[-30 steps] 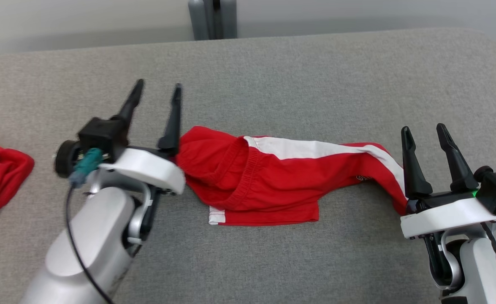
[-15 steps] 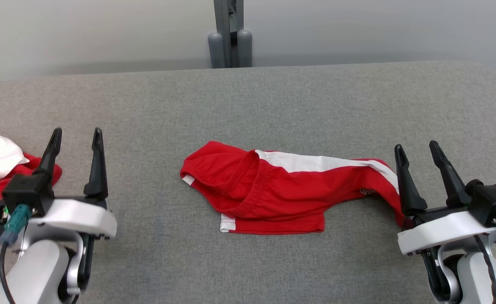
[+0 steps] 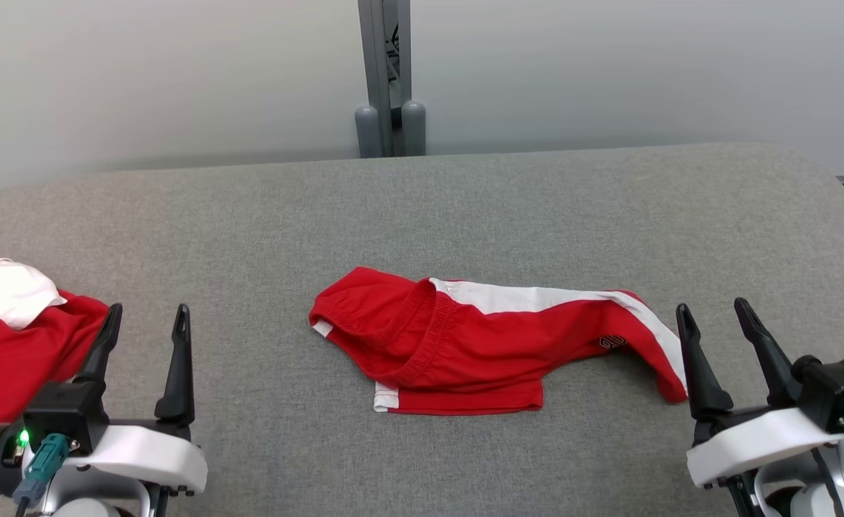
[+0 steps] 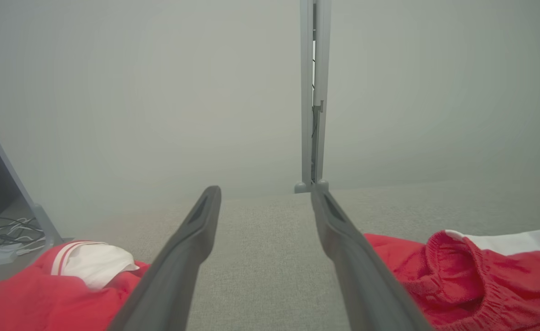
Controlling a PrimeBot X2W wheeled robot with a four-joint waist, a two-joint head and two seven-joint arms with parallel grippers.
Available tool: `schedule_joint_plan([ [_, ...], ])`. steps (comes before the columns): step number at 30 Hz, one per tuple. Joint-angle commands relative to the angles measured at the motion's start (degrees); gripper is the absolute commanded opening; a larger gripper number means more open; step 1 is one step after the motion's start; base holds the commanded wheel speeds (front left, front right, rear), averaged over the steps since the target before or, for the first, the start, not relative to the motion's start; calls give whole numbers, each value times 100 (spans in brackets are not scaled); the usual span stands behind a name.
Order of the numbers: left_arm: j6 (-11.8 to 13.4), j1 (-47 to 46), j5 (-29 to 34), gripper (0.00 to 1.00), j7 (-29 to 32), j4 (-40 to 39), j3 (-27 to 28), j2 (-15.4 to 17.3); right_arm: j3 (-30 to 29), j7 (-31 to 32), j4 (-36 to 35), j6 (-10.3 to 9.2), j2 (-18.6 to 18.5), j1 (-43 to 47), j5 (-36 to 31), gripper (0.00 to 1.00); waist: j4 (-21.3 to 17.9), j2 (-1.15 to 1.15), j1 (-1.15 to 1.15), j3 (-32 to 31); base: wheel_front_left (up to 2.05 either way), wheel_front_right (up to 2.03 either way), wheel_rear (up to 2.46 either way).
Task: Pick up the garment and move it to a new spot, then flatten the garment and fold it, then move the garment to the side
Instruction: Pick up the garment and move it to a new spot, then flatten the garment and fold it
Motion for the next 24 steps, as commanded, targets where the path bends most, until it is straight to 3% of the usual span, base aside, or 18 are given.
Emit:
schedule_joint_plan([
  [1, 50, 105, -23, 100, 27, -24, 10, 76, -18, 57, -78, 13, -24, 114, -24, 100, -12, 0, 0, -61, 0, 0, 0],
  [24, 219, 252, -86, 100, 239, -98, -15, 192, -124, 332, -419, 13, -13, 443, 24, 100, -10, 0, 0, -222, 0, 0, 0],
])
